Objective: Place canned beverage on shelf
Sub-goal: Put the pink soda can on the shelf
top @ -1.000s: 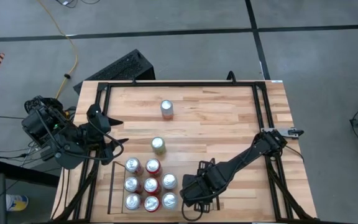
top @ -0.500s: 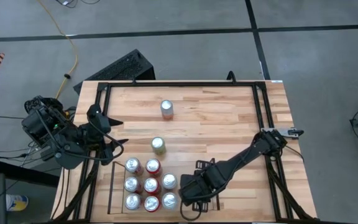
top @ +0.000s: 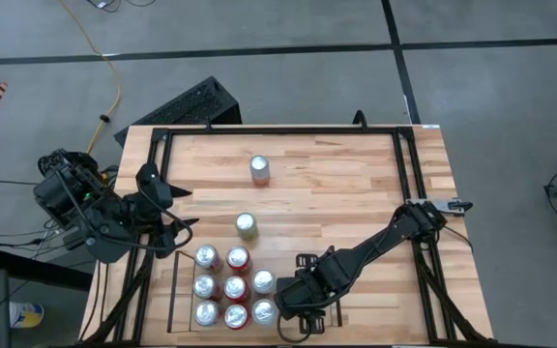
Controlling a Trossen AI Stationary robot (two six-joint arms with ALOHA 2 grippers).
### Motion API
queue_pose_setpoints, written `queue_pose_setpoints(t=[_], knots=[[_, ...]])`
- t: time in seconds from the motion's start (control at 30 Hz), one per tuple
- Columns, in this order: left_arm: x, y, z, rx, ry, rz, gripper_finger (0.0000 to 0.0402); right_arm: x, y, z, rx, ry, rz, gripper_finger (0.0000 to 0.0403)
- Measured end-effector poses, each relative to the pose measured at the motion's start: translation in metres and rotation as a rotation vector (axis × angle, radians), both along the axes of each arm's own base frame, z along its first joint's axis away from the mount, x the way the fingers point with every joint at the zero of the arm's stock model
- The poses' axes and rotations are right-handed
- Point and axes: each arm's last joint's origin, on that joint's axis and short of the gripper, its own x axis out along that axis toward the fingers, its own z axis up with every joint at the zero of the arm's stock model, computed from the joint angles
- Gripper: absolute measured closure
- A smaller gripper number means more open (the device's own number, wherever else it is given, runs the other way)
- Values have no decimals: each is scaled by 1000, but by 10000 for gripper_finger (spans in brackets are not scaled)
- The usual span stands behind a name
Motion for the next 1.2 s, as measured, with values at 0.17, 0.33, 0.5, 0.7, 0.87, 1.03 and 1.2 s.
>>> queue_pose_setpoints(t=[0.17, 0.33, 0.5, 0.7, 0.87, 1.03, 1.2], knots=[[0, 0, 0, 2, 15, -20, 120, 2, 0, 0, 15, -9, 8, 175], [0, -1, 0, 7, 20, -29, 120, 1, -6, 15, 36, -15, 1, 175], [0, 0, 0, 9, 18, -27, 120, 0, -10, 26, 40, -29, -7, 175], [0, 0, 0, 10, 17, -25, 120, 0, -7, 27, 65, -34, -13, 175], [0, 0, 0, 9, 15, -24, 120, 1, -8, 27, 41, -51, -18, 175], [0, 0, 0, 16, 9, -17, 120, 7, -7, 22, 29, -72, -17, 175], [0, 0, 0, 16, 7, -15, 120, 10, 3, 6, 14, -41, 13, 175]])
